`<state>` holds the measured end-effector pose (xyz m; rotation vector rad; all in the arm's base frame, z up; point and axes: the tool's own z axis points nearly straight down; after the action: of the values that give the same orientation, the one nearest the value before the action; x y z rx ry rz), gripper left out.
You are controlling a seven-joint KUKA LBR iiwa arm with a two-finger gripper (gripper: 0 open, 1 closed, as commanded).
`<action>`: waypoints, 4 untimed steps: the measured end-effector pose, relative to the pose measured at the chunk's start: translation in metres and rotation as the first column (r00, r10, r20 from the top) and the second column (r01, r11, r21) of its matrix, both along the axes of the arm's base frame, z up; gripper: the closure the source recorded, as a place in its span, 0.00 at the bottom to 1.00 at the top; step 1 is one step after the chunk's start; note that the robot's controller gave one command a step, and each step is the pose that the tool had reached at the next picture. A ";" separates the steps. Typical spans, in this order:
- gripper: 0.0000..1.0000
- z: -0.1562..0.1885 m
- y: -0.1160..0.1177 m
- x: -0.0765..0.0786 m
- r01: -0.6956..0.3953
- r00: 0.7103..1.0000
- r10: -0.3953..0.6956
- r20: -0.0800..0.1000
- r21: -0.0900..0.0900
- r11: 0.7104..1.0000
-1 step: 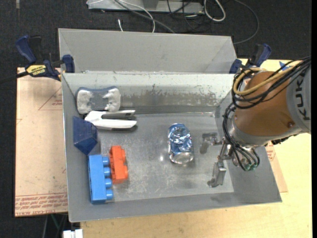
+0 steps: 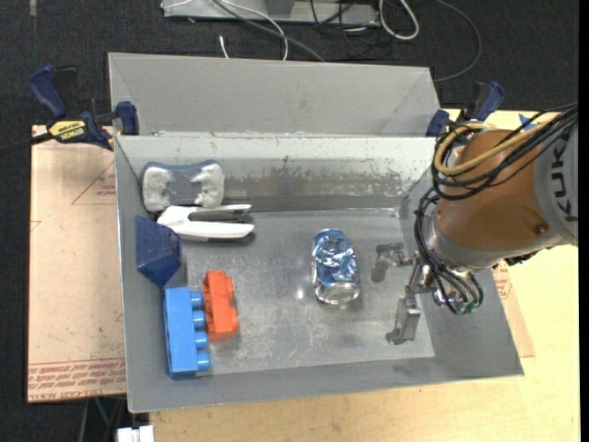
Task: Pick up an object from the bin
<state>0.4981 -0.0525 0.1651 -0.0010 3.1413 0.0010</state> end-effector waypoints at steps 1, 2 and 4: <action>0.00 -0.088 0.017 0.087 -0.374 0.927 0.374 0.010 -0.006 0.927; 0.00 -0.058 0.030 0.052 0.180 0.984 -0.180 0.000 0.002 0.984; 0.00 -0.096 0.120 0.075 -0.008 1.000 0.008 0.006 0.004 1.000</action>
Offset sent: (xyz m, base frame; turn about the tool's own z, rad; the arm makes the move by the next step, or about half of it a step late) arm 0.0276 0.0383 -0.0283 0.5631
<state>0.5730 0.0675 0.0689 -0.0131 3.1355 0.0081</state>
